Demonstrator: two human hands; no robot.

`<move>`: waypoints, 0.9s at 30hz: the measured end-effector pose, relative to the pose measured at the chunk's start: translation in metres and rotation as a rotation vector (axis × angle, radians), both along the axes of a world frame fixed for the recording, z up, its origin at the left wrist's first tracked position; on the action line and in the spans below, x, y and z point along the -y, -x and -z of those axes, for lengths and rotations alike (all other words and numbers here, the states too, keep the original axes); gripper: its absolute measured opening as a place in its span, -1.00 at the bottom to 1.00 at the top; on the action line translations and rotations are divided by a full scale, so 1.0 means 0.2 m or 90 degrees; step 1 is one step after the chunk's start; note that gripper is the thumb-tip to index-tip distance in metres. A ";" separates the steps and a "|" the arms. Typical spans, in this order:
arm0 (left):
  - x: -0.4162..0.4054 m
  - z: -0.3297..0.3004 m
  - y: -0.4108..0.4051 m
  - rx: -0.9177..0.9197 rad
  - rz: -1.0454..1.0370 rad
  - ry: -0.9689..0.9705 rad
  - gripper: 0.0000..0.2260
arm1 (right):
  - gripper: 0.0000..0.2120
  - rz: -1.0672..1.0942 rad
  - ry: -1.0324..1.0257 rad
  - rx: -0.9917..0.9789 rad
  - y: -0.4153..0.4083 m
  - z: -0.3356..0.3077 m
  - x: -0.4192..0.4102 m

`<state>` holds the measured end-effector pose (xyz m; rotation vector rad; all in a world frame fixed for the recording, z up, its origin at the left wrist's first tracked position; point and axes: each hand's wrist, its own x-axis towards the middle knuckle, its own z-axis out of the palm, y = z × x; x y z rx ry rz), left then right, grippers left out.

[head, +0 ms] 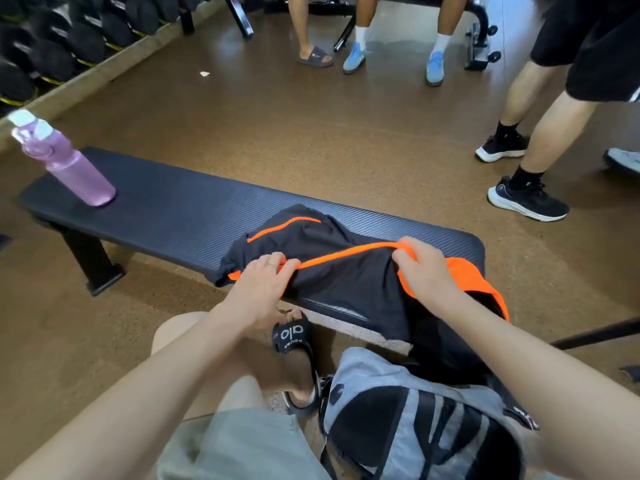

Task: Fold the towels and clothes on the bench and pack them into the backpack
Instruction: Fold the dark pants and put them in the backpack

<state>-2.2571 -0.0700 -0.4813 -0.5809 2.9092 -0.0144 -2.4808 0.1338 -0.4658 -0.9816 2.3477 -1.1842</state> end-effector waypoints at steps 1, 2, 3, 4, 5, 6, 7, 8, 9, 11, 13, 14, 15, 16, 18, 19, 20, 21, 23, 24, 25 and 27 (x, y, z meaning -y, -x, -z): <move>0.01 0.00 0.00 -0.017 -0.009 0.028 -0.39 | -0.73 0.014 0.008 0.017 0.01 -0.03 0.01; 0.01 -0.01 0.00 -0.043 -0.016 0.052 -0.51 | -0.74 0.016 0.017 0.029 0.02 -0.05 0.02; 0.01 -0.03 0.01 -0.067 -0.019 0.068 -0.63 | -0.75 0.014 0.023 0.036 0.02 -0.08 0.02; 0.01 -0.06 0.02 -0.091 -0.018 0.075 -0.71 | -0.76 0.010 0.025 0.037 0.03 -0.10 0.03; 0.02 -0.10 0.03 -0.117 -0.011 0.078 -0.76 | -0.76 0.009 0.025 0.033 0.03 -0.12 0.03; 0.02 -0.13 0.02 -0.140 -0.002 0.080 -0.78 | -0.76 0.009 0.021 0.028 0.04 -0.13 0.03; 0.03 -0.16 0.01 -0.162 0.009 0.085 -0.79 | -0.76 0.010 0.011 0.021 0.05 -0.13 0.02; 0.05 -0.18 0.00 -0.178 0.015 0.091 -0.80 | -0.76 0.010 -0.006 0.011 0.07 -0.13 0.02; 0.06 -0.19 -0.01 -0.189 0.016 0.098 -0.81 | -0.76 0.010 -0.030 0.003 0.08 -0.12 0.01; 0.09 -0.21 -0.04 -0.203 -0.002 0.101 -0.85 | -0.79 0.005 -0.066 -0.013 0.10 -0.11 -0.01; 0.12 -0.22 -0.07 -0.208 -0.045 0.089 -0.90 | -0.79 -0.008 -0.086 -0.047 0.10 -0.10 -0.02; 0.14 -0.23 -0.08 -0.213 -0.061 0.080 -0.92 | -0.78 -0.015 -0.097 -0.069 0.11 -0.10 -0.03; 0.15 -0.23 -0.09 -0.219 -0.075 0.065 -0.93 | -0.78 -0.018 -0.106 -0.088 0.11 -0.09 -0.02; 0.16 -0.23 -0.09 -0.222 -0.087 0.048 -0.95 | -0.79 -0.020 -0.114 -0.105 0.12 -0.09 -0.02; 0.16 -0.24 -0.08 -0.223 -0.105 0.005 -0.87 | -0.83 -0.025 -0.153 -0.134 0.12 -0.07 0.00; 0.15 -0.25 -0.08 -0.222 -0.120 -0.029 -0.81 | -0.85 -0.028 -0.191 -0.148 0.12 -0.06 0.01; 0.13 -0.26 -0.07 -0.223 -0.141 -0.072 -0.77 | -0.82 -0.039 -0.239 -0.178 0.11 -0.06 0.02; 0.11 -0.27 -0.06 -0.227 -0.164 -0.121 -0.74 | -0.70 -0.057 -0.289 -0.227 0.09 -0.05 0.03; 0.09 -0.29 -0.04 -0.250 -0.193 -0.218 -0.69 | -0.46 -0.110 -0.291 -0.306 0.02 -0.05 0.05; 0.07 -0.31 -0.02 -0.254 -0.200 -0.253 -0.67 | -0.41 -0.146 -0.240 -0.315 -0.04 -0.06 0.07; 0.06 -0.32 0.00 -0.251 -0.203 -0.274 -0.65 | -0.38 -0.178 -0.179 -0.308 -0.11 -0.07 0.08; 0.04 -0.35 0.04 -0.248 -0.196 -0.292 -0.64 | -0.34 -0.213 -0.099 -0.273 -0.26 -0.10 0.13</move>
